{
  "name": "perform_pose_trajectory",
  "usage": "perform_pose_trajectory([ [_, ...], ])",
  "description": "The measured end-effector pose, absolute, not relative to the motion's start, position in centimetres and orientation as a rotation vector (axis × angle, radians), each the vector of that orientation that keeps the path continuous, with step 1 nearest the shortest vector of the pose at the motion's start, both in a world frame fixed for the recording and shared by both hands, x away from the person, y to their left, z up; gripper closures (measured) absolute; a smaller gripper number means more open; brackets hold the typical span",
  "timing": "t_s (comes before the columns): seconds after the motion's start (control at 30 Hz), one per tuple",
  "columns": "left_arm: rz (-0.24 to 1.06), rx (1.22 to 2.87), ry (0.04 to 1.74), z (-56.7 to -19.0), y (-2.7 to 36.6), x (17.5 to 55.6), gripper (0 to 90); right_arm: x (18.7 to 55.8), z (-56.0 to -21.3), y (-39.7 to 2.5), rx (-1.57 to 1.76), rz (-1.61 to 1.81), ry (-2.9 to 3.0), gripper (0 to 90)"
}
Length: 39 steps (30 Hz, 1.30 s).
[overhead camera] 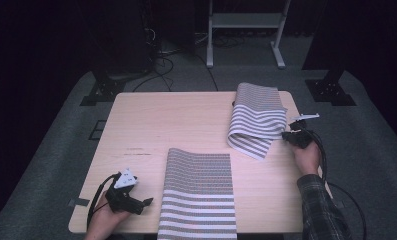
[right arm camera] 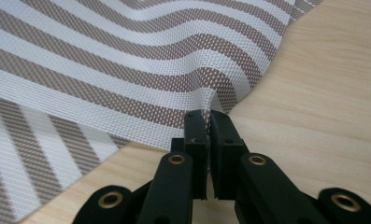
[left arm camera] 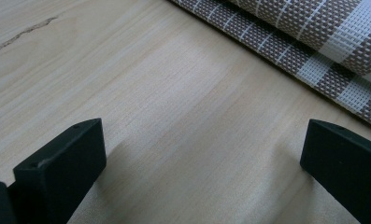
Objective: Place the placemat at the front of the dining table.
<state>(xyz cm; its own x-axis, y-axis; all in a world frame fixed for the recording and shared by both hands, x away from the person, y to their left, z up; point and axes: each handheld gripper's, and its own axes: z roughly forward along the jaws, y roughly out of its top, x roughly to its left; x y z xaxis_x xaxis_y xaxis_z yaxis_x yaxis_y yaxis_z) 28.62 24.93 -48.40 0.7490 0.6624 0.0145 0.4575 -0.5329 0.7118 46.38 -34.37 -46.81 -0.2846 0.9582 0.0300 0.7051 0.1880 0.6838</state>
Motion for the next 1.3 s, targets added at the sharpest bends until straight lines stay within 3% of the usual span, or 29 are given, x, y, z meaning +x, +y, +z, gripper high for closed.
perform_pose_trajectory([
  [0.67, 0.367, 2.228, 0.832, -48.4, 24.9, 28.6, 0.0, 46.3, -41.6, -29.5, 1.351, 1.046, 2.114, 88.1],
  [1.3, 0.364, 2.229, 0.827, -48.4, 24.9, 28.6, 0.0, 47.5, -40.6, -22.1, 1.197, 1.153, 2.233, 88.2],
])
